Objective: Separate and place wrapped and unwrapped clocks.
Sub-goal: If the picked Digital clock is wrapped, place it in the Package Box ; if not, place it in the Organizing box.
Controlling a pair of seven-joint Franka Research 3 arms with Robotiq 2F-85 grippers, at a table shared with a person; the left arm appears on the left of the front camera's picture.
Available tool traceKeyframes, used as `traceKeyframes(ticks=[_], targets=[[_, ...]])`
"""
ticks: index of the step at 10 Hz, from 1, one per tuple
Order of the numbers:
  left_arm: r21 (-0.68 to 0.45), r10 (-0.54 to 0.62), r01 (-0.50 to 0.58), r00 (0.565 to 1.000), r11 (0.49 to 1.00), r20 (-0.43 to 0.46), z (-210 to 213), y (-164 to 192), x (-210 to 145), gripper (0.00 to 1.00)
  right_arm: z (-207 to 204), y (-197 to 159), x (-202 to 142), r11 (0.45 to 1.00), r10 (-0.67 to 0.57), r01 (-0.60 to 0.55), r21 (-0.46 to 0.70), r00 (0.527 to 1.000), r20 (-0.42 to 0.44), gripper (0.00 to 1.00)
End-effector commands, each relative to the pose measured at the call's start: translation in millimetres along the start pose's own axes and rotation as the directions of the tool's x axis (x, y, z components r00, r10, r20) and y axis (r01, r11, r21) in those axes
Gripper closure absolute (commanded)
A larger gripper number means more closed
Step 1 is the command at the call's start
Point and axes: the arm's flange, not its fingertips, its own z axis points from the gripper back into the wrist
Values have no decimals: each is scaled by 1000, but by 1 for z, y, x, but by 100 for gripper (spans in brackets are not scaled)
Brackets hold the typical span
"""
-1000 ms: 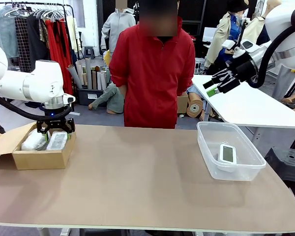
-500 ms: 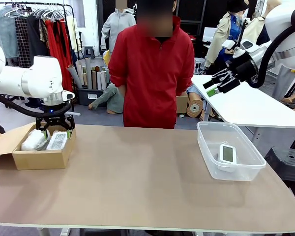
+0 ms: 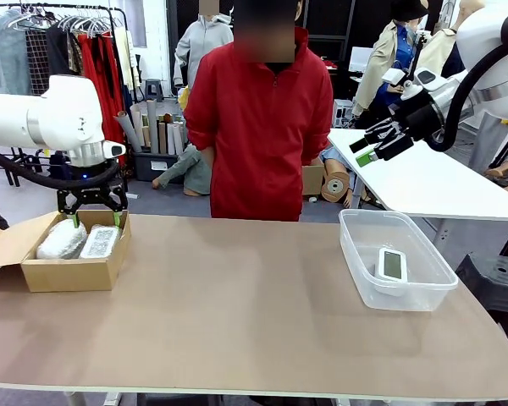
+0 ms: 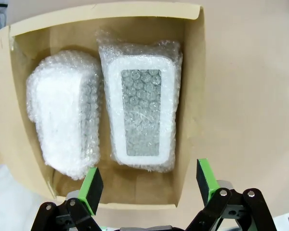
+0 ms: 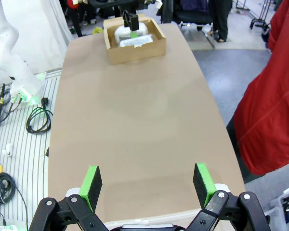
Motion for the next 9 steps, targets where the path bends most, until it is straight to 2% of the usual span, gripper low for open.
traceKeyframes(ticks=[1,4,5,9], targets=[[-14,19,-19,1000,1000,3,10,-1,-12,0,0,3,1,1000,5,-5,-2,1000,0,0],[-24,28,-27,999,999,35,16,1,-12,0,0,3,1,1000,5,-5,-2,1000,0,0],[-7,-1,2,1000,1000,17,17,-1,-6,0,0,3,1,1000,5,-5,-2,1000,0,0],[-7,-1,2,1000,1000,17,17,-1,-6,0,0,3,1,1000,5,-5,-2,1000,0,0]])
